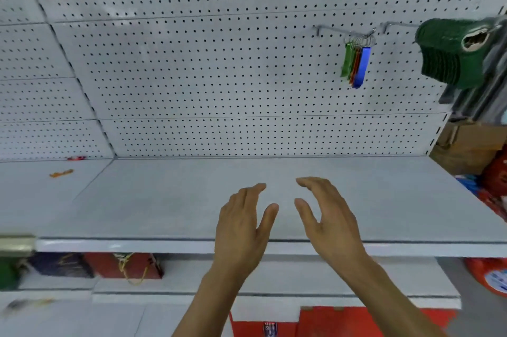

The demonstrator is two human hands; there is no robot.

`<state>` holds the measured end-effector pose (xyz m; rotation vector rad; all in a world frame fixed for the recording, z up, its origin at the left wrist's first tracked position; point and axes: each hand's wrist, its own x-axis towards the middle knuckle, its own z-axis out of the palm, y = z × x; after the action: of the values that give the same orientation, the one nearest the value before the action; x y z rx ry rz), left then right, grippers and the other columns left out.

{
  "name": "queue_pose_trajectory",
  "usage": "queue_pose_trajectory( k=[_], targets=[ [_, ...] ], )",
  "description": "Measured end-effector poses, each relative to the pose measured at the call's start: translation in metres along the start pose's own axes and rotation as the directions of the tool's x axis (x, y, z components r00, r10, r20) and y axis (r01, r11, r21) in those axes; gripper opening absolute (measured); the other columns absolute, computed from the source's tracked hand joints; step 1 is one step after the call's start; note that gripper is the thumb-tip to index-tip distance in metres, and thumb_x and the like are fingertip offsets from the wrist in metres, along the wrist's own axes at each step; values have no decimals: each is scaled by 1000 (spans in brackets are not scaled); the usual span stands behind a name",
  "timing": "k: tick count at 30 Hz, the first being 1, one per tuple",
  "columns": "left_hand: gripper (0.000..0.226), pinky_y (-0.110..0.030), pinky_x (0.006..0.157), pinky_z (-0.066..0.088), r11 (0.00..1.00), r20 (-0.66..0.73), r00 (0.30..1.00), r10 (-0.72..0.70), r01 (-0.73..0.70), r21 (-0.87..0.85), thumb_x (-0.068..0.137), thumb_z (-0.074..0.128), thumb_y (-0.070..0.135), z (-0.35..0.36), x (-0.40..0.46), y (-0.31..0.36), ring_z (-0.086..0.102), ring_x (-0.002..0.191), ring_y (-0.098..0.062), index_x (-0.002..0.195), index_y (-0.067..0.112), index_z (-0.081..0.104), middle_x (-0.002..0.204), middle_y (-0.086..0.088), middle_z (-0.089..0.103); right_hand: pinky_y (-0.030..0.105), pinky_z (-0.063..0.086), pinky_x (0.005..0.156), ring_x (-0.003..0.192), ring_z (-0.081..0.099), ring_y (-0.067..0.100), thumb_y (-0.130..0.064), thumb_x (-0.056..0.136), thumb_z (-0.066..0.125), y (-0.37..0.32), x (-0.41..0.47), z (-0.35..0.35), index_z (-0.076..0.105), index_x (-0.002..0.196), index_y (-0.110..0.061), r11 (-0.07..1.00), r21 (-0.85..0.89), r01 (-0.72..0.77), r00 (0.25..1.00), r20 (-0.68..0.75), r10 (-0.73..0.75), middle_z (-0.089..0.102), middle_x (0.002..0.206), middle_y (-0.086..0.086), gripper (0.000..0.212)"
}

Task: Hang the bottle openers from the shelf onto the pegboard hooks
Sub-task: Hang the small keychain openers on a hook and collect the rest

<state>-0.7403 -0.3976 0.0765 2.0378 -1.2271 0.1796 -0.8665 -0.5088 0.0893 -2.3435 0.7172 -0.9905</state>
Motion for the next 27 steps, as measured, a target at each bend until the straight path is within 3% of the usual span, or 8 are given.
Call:
queue_pose_trajectory(
  k=[6,9,13,19,27],
  targets=[
    [54,-27,97,40,986,67,985,-162,159,49,95,38,56,-25,-64,-81,56,118,-15,137,23,49,131,4,59,26,38,96,116,52,8,-27,95,53,-24,-40,79,54,126,-25,999,-44,6,979,203,3,55,126,-12,31],
    [46,-30,95,45,975,88,972,-216,210,80,96,50,43,-52,-87,-127,58,116,-19,135,18,51,129,0,61,28,36,99,120,51,14,-26,95,53,-51,-47,123,51,131,-23,996,-92,12,947,322,18,54,131,-7,36],
    [45,-36,94,47,952,116,951,-287,269,148,96,52,39,-107,-103,-198,58,114,-25,134,15,51,127,-4,61,33,38,100,120,50,19,-23,94,52,-102,-47,190,48,133,-22,993,-117,31,901,432,23,53,132,-2,39],
    [46,-39,100,42,920,141,922,-361,327,216,98,47,41,-204,-116,-312,50,122,-23,138,19,45,134,-2,54,38,40,100,124,48,19,-29,96,49,-193,-52,295,46,133,-23,994,-104,-27,874,480,74,51,135,-2,38],
    [41,-37,97,47,905,140,897,-419,400,144,97,51,36,-292,-123,-424,54,116,-19,134,20,46,129,1,56,32,45,94,119,51,13,-31,95,52,-279,-40,403,50,129,-26,995,-18,-98,868,488,94,53,131,-8,35]
  ],
)
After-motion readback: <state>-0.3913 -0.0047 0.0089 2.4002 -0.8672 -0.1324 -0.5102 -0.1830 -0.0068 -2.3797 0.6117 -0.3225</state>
